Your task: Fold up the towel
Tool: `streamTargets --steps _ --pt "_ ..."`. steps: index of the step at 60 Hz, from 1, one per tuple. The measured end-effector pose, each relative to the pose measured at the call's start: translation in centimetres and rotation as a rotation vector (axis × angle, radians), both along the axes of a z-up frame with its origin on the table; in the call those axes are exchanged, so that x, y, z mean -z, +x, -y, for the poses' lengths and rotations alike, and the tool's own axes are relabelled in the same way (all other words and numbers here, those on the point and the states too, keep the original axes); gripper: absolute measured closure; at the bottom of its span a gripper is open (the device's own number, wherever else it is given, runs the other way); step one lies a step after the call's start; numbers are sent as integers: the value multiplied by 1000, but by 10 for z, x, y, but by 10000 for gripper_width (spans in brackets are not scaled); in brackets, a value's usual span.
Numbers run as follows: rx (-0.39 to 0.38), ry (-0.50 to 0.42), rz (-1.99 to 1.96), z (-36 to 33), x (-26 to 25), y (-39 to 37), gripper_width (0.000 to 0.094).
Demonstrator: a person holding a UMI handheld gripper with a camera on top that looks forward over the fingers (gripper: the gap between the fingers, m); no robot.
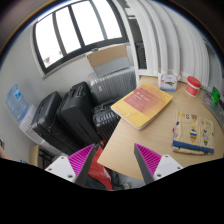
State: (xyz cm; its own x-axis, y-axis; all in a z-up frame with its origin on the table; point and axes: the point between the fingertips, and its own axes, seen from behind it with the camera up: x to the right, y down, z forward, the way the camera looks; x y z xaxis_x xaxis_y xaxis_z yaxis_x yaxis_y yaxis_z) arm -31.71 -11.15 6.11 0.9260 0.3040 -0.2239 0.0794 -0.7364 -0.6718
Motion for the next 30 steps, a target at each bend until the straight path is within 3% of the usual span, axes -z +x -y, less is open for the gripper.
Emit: streamTargets --steps 18,30 --pt "148 -1 42 -28 17 43 124" --pt "296 85 185 -88 35 126 136"
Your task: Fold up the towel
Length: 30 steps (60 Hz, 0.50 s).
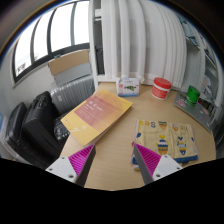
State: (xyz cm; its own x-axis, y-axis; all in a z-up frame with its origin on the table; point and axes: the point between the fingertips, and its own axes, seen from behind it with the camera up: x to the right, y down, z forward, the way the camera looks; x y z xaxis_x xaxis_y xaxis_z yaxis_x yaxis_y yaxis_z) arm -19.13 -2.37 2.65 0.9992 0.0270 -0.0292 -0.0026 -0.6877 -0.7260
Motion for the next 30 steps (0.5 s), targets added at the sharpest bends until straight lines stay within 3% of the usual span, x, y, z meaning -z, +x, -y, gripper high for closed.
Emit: streamTargets --steps 7,12,18,24,28,30 --pt "78 0 40 -26 25 42 171" --pt "73 -19 51 -33 39 57 244" --pt "49 25 61 -35 42 65 494" --pt "54 45 58 -34 40 73 662" --pt "78 51 62 -34 39 82 828" --pt "87 53 58 -33 39 84 855"
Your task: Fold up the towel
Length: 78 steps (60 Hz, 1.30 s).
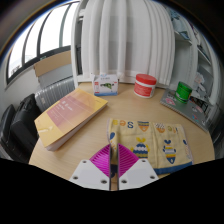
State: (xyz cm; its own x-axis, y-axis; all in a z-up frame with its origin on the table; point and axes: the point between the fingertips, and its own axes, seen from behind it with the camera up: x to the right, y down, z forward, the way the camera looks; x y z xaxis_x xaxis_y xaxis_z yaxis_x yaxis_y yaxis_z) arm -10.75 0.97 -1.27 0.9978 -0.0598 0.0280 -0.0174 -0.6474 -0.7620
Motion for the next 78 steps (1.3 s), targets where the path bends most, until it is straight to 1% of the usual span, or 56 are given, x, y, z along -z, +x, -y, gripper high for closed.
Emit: streamTargets --steps 8,14,24,30,34,37,42,45,49,51,54,56,58,60,63,64,65,67,72,78 --pt "-8 -2 -31 -1 0 -1 900" --pt "-12 -44 -50 1 -5 1 923" --pt "6 84 -36 -3 -78 30 926" --pt "84 100 -56 6 -95 77 923" --pt "133 90 -53 15 -88 115 922" --pt "166 56 -18 21 -78 140 921" --pt "173 7 61 29 -53 178 919" --pt "194 -49 76 37 -31 192 918" --pt "195 -131 59 48 -3 199 907" --pt "189 -83 59 41 -7 203 902" --pt "172 -94 58 42 -5 202 893" --pt "162 -103 50 44 -7 202 842" --pt "155 -110 33 46 -10 200 731" --pt "151 -115 18 49 -17 201 574" --pt "141 -103 15 56 -31 207 280" --pt "135 -91 16 58 -38 209 213" --pt "129 -80 17 60 -45 210 172" --pt "110 -59 13 65 -58 212 139" --pt "67 -35 -26 84 -85 215 123" --pt "69 -31 -126 118 -107 221 97"
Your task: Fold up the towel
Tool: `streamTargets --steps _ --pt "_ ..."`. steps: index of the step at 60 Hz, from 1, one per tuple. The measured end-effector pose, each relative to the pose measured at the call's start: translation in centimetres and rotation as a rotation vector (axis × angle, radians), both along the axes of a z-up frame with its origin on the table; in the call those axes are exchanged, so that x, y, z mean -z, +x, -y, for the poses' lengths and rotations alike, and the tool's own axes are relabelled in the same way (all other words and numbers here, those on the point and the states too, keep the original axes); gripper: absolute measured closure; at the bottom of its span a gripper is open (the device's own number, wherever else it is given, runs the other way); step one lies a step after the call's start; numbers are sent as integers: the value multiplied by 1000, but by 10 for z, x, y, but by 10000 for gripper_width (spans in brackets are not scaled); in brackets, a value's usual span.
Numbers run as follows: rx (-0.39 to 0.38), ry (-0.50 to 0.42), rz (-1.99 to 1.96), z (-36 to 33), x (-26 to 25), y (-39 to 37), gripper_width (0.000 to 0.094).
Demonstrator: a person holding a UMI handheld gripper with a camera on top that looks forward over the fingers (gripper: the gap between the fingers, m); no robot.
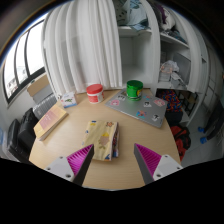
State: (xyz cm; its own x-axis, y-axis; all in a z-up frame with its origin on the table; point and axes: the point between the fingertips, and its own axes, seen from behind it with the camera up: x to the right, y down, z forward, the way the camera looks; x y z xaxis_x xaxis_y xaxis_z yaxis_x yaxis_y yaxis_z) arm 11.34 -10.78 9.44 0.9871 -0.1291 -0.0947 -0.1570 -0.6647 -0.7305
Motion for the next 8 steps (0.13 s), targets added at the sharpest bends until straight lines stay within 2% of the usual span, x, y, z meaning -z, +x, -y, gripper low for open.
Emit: streamTargets --steps 8 --pt "53 -15 -71 52 -14 27 98"
